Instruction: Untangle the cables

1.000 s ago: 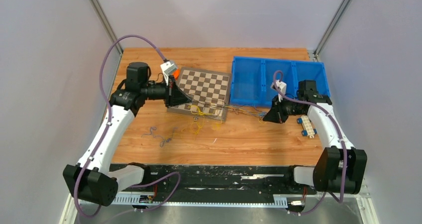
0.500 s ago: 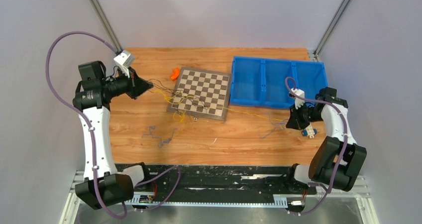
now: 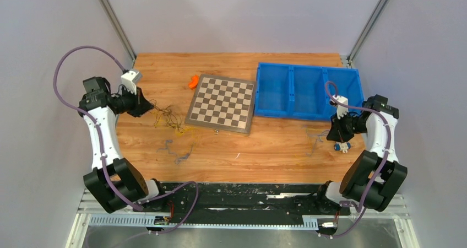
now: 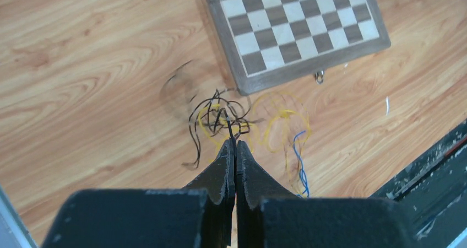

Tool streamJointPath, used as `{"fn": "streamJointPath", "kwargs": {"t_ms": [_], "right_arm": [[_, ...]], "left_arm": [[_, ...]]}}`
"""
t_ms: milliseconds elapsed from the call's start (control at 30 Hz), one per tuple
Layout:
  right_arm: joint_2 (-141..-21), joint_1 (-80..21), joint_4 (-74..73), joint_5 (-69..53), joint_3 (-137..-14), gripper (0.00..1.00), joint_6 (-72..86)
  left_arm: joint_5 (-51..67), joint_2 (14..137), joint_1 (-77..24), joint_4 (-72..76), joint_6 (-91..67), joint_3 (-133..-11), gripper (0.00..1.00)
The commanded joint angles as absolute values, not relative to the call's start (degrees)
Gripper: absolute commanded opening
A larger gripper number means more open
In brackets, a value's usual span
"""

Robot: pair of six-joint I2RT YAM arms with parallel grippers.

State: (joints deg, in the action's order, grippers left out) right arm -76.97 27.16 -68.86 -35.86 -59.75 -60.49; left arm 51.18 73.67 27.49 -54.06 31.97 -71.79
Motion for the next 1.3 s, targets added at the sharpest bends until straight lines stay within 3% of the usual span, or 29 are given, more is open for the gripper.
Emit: {"fn": "streamJointPath", "kwargs": {"t_ms": [0, 200, 267, 300, 333, 367, 433, 600, 700, 833, 1033, 1100, 1167, 1267], "right_arm": [[-76.7, 27.3, -76.2, -45.2, -64.7, 0.0, -65.1], [-72.3, 19.1, -79.5, -57.7, -69.7, 0.0, -59.4], [-70.6, 14.7, -78.7, -60.2, -71.8, 0.0, -55.6], [-69.8, 12.2, -78.1, -61.3, -72.5, 0.01, -54.1], [-69.0, 9.5, -76.7, -61.8, -72.7, 0.07, -52.3], [-68.0, 6.3, -74.1, -61.2, -71.8, 0.17, -50.1], [-66.5, 0.8, -69.3, -55.5, -68.8, 0.38, -46.7], [-69.0, 0.3, -67.2, -41.9, -62.5, 0.58, -48.9], [-70.1, 0.3, -67.2, -42.4, -61.9, 0.69, -48.5], [-71.1, -2.7, -61.1, -44.5, -59.7, 0.72, -45.0], [-77.5, -7.3, -50.2, -36.1, -55.0, 0.72, -40.3], [-79.1, -9.1, -49.4, -32.5, -54.9, 0.81, -39.0], [-79.6, -10.6, -49.4, -30.0, -54.1, 0.98, -37.9], [-79.0, -12.4, -49.1, -28.4, -51.4, 1.0, -37.6]], "left_arm": [[53.6, 73.9, 27.4, -58.1, 43.4, -68.5, 0.0], [56.2, 67.7, 18.9, -62.1, 48.1, -62.1, 0.0], [56.6, 66.2, 16.4, -64.0, 49.5, -61.0, 0.25], [56.8, 65.9, 15.6, -64.7, 50.4, -61.2, 0.54], [57.2, 65.1, 14.1, -65.4, 50.3, -61.7, 0.66], [57.4, 64.7, 13.3, -65.3, 49.9, -62.0, 0.9], [57.3, 63.1, 10.7, -63.6, 48.5, -62.4, 0.99], [54.9, 62.0, 7.1, -57.9, 42.9, -62.3, 1.0], [55.8, 62.7, 5.9, -58.1, 43.2, -61.5, 1.0], [55.0, 61.2, -2.5, -55.5, 42.5, -58.0, 1.0], [51.1, 59.7, -15.8, -42.4, 35.3, -51.9, 1.0], [50.4, 60.7, -16.6, -41.0, 31.9, -52.5, 1.0], [49.1, 61.3, -16.7, -40.6, 30.6, -53.4, 1.0], [47.5, 61.1, -16.7, -40.0, 30.1, -53.3, 1.0]]}}
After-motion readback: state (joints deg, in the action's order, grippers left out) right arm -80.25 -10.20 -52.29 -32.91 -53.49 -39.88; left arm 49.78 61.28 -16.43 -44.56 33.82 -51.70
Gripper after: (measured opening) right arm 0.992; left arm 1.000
